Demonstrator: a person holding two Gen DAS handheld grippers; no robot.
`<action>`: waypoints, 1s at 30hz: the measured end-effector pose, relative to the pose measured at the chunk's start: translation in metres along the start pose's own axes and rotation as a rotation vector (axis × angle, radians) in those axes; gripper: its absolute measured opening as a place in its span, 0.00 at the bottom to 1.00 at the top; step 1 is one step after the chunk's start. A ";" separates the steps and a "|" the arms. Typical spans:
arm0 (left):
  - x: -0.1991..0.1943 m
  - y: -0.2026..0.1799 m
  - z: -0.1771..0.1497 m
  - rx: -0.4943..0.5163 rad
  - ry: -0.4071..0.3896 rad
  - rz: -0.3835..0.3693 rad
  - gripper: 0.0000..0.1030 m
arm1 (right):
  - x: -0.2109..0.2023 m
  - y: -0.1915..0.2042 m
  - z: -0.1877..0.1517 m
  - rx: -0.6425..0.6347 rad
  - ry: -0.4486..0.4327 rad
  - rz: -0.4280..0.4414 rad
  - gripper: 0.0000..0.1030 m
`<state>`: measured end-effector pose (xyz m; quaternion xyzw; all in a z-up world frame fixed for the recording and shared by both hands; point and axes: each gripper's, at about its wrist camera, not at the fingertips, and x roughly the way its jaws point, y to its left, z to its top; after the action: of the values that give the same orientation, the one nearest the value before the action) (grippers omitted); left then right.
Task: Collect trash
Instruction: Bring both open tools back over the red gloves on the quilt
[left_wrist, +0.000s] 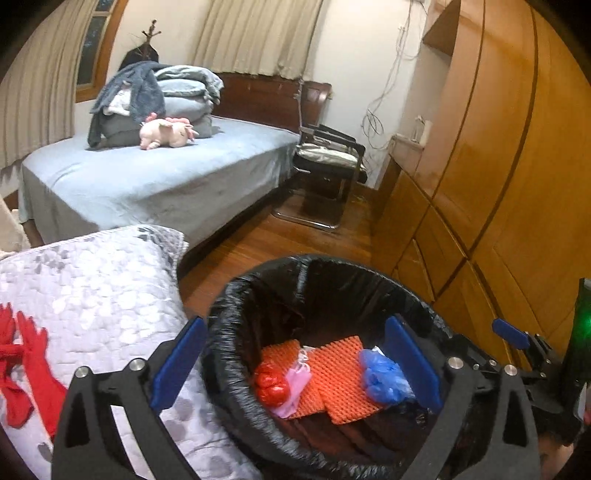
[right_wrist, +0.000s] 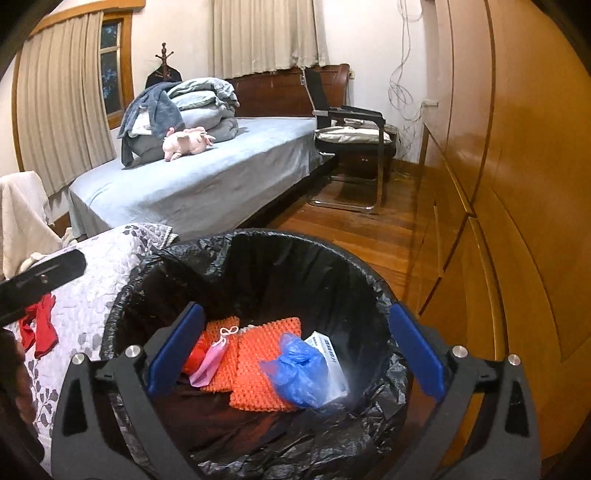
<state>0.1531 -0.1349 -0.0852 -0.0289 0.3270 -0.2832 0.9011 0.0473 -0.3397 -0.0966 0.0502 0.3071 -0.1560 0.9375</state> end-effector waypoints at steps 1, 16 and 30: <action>-0.007 0.005 -0.001 -0.001 -0.011 0.016 0.93 | -0.002 0.002 0.000 -0.004 -0.005 0.002 0.95; -0.097 0.090 -0.019 -0.024 -0.114 0.307 0.94 | -0.020 0.084 0.014 -0.091 -0.059 0.142 0.95; -0.157 0.192 -0.051 -0.148 -0.125 0.531 0.94 | -0.018 0.205 0.014 -0.206 -0.054 0.354 0.95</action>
<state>0.1187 0.1160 -0.0813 -0.0254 0.2867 -0.0101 0.9576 0.1079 -0.1439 -0.0749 0.0029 0.2826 0.0424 0.9583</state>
